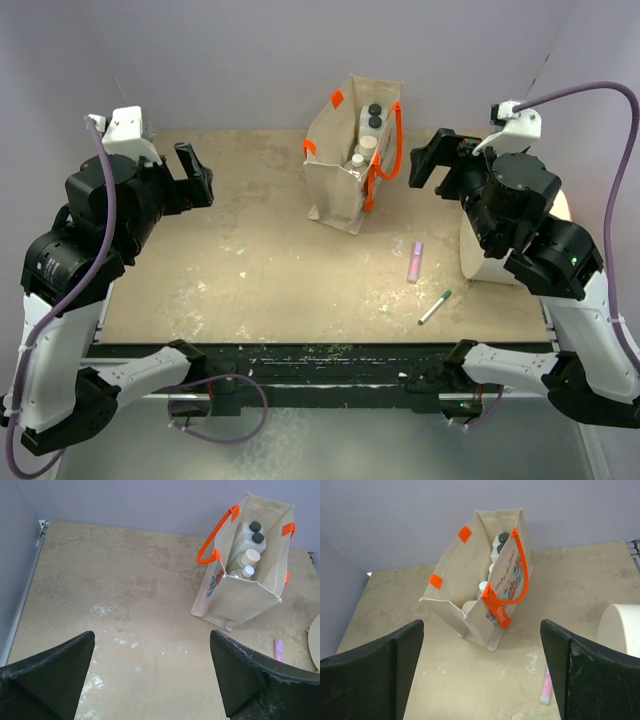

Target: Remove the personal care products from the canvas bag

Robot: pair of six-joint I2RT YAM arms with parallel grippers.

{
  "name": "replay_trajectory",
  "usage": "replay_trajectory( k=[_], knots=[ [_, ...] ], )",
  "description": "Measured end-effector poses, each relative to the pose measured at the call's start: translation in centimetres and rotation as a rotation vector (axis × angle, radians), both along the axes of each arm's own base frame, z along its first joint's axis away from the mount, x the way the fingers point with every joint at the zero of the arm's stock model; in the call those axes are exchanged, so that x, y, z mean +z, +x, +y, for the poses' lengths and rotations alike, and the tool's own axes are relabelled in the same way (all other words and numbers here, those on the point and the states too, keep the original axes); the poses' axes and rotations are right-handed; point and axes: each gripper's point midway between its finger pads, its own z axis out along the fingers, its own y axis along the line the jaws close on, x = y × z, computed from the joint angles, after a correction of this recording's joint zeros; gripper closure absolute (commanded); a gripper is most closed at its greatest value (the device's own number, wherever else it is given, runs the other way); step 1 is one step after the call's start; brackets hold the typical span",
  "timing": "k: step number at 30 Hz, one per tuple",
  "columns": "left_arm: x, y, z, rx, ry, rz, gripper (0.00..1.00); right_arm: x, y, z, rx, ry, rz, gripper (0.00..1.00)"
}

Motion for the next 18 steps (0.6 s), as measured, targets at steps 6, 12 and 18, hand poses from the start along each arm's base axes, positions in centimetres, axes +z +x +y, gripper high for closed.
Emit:
replay_trajectory(
  k=[6, 12, 18],
  knots=[
    [-2.0, 0.7, 1.4, 0.063, -0.067, 0.024, 0.01, -1.9, 0.0, 0.4, 0.036, -0.041, 0.057, 0.0],
    [-3.3, 1.9, 1.6, 0.088, -0.153, 0.021, 0.01, -4.2, 0.0, 0.9, 0.068, -0.082, 0.12, 0.0],
    [-4.1, 3.3, 0.7, 0.06, -0.224, 0.028, 0.01, -6.3, 0.3, 1.6, 0.097, -0.106, 0.173, 0.0]
  ],
)
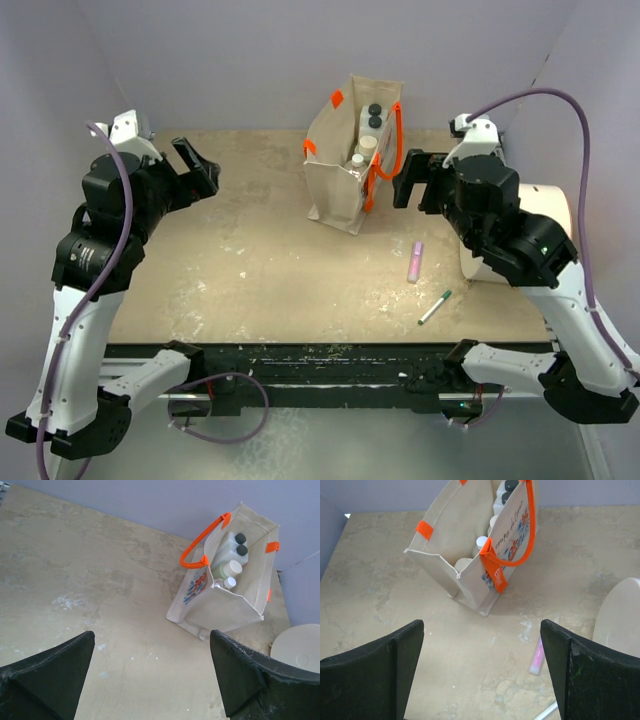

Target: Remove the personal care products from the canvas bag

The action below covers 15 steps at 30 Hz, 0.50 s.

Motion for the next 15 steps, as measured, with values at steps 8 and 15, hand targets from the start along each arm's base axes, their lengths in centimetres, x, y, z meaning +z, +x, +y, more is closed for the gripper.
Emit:
replay_trajectory(
  k=[8, 15],
  knots=[
    [-1.2, 2.7, -3.5, -0.15, -0.066, 0.026, 0.01, -3.0, 1.3, 2.5, 0.057, -0.028, 0.085, 0.0],
    [-2.7, 5.6, -8.0, -0.334, -0.146, 0.072, 0.01, -5.6, 2.8, 5.1, 0.097, -0.024, 0.159, 0.0]
  ],
)
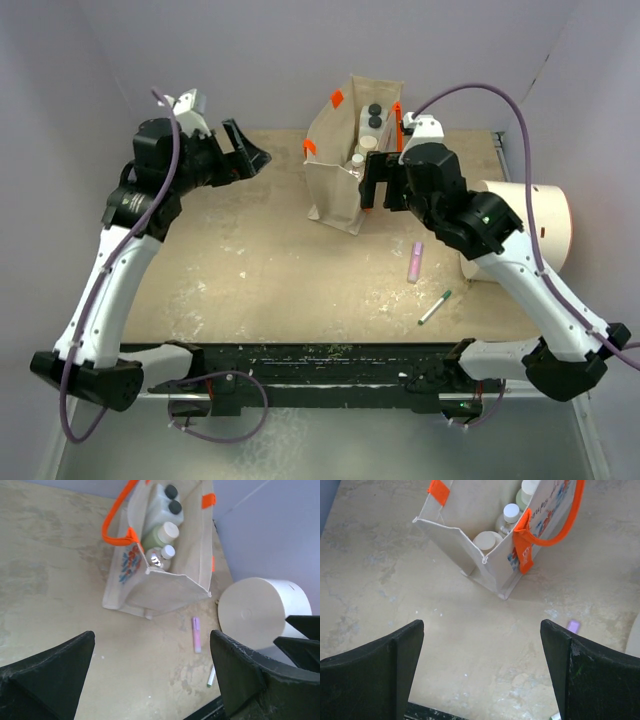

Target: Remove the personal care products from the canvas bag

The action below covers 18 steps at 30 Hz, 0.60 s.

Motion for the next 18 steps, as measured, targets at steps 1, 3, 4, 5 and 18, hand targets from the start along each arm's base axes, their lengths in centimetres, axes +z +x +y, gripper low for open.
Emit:
replay_trajectory(
  k=[1, 3, 4, 5, 18],
  knots=[
    [-0.4, 0.6, -0.9, -0.036, -0.017, 0.012, 0.01, -0.3, 0.4, 0.4, 0.002, 0.006, 0.007, 0.0],
    [-1.4, 1.9, -2.6, -0.102, -0.048, 0.046, 0.01, -0.8, 1.2, 1.0, -0.004, 0.02, 0.023, 0.0],
    [-2.0, 2.4, -3.2, -0.123, -0.06, 0.063, 0.01, -1.1, 1.6, 1.3, -0.009, 0.025, 0.032, 0.0],
    [-2.5, 2.8, -3.8, -0.145, -0.073, 0.082, 0.0, -1.5, 2.1, 1.4, -0.019, 0.032, 0.042, 0.0],
    [-8.4, 11.5, -8.8, -0.236, -0.196, 0.287, 0.09, -4.5, 10.3, 0.3, -0.153, 0.228, 0.172, 0.01]
  ],
)
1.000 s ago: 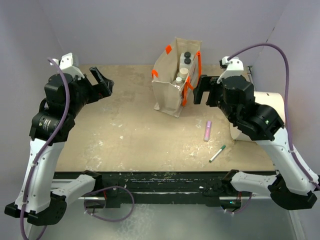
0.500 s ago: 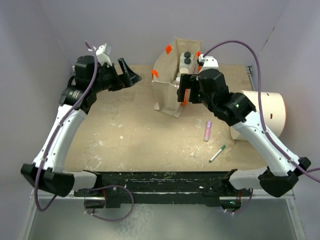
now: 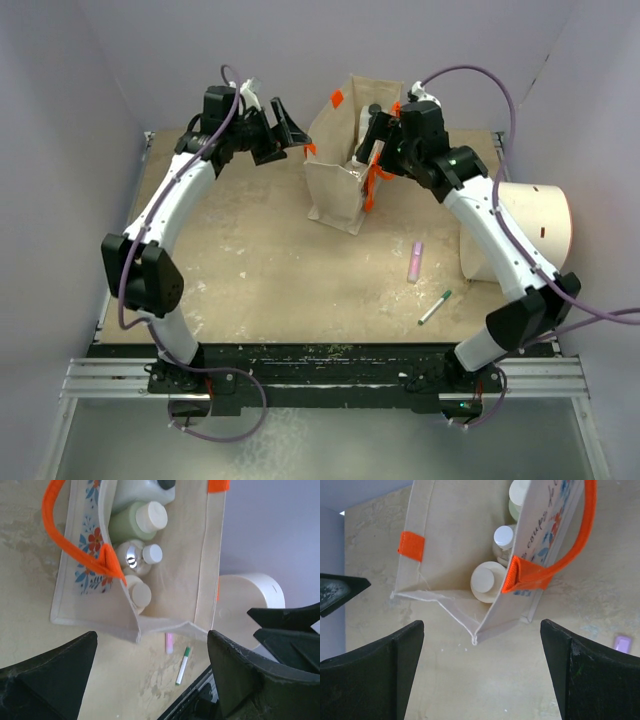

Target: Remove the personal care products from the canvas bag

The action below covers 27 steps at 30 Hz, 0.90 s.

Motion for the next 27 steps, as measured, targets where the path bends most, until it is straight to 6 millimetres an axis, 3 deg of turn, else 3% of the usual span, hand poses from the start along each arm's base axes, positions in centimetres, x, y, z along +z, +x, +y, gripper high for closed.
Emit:
replay_trajectory(
  k=[4, 9, 14, 19, 23, 27],
  knots=[
    [-0.9, 2.6, -0.7, 0.004, -0.001, 0.034, 0.13, -1.6, 1.8, 1.0, -0.018, 0.041, 0.052, 0.06],
    [-2.7, 4.1, -1.1, 0.007, 0.022, 0.101, 0.23, -4.5, 3.1, 0.5, -0.063, 0.102, 0.153, 0.16],
    [-5.6, 3.5, -1.2, 0.003, 0.056, 0.207, 0.24, -7.2, 3.8, 0.3, -0.073, 0.15, 0.249, 0.28],
    [-6.9, 2.1, -2.6, -0.031, 0.081, 0.255, 0.29, -10.0, 3.0, 1.8, -0.014, 0.175, 0.36, 0.46],
    [-7.1, 0.8, -4.3, -0.073, 0.092, 0.268, 0.44, -11.0, 2.3, 2.9, 0.057, 0.189, 0.409, 0.64],
    [-7.1, -0.1, -5.6, -0.115, 0.096, 0.262, 0.71, -11.0, 1.8, 3.3, 0.117, 0.179, 0.413, 0.83]
  ],
)
